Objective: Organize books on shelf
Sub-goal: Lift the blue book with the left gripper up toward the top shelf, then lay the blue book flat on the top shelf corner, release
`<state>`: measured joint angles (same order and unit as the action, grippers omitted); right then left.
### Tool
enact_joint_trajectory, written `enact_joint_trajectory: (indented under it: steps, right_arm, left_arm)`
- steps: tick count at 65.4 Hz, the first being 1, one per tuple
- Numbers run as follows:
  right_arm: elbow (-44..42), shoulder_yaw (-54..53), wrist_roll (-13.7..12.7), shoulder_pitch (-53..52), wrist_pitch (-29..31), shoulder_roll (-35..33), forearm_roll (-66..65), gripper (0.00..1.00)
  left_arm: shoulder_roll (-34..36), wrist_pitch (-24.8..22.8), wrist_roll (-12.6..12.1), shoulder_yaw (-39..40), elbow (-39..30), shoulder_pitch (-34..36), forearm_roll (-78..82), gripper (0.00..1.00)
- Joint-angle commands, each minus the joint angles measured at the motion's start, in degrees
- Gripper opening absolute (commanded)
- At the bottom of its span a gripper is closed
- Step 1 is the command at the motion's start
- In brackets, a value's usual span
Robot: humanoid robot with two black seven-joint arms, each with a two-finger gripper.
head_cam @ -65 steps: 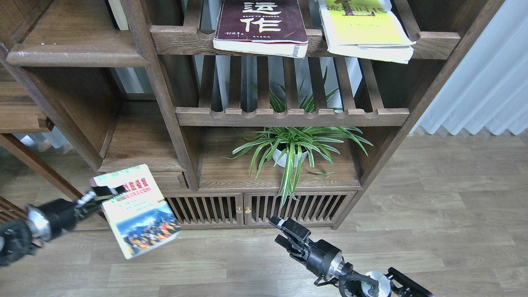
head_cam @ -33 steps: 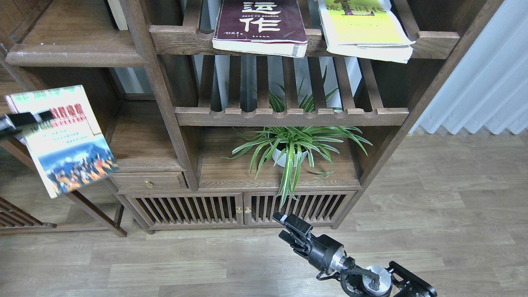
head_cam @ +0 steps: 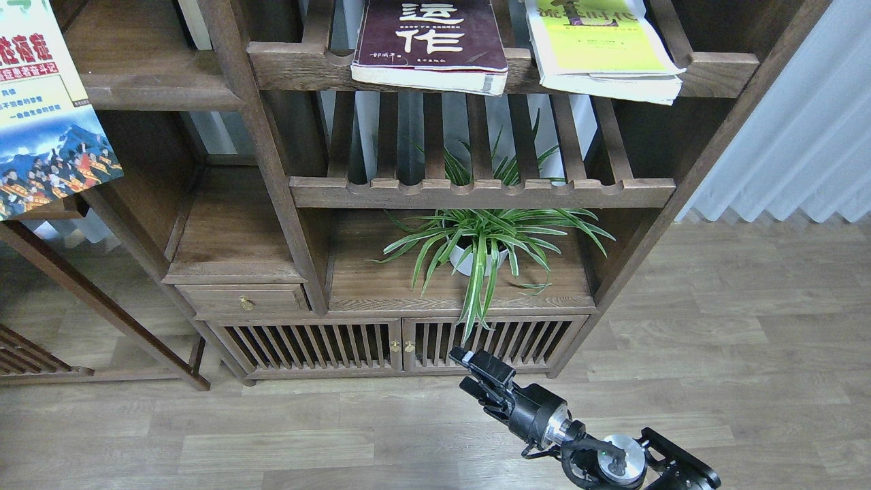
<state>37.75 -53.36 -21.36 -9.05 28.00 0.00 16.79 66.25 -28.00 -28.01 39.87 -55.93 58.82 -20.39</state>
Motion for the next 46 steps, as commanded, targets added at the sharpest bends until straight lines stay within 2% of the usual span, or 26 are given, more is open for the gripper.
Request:
enact_joint_trajectory:
  steps: [1,19,35,36,46]
  right_arm:
    - [0.1,-0.1,0.0,0.0,0.0,0.0,0.0,0.98]
    - [0.4,-0.3,0.1,-0.2,0.0,0.0,0.1,0.98]
    - [0.4,-0.4,0.3,-0.4,0.0,0.0,0.2,0.99]
    - [0.4,-0.4,0.3,-0.4,0.0,0.0,0.2,0.99]
    - [0.4,-0.4,0.3,-0.5,0.0,0.0,0.2,0.99]
  left_arm:
    - [-3.0,0.0,0.0,0.3,3.7,3.6,0.4,0.01]
    - [-14.0,0.0,0.0,0.4,14.0,10.6,3.6,0.01]
    - [-22.1,0.0,0.0,0.2,25.9,16.8,3.9,0.02]
    - [-24.2,0.0,0.0,0.1,28.9,18.2,3.9,0.02]
    - [-28.2,0.0,0.0,0.1,34.2,20.4,3.9,0.02]
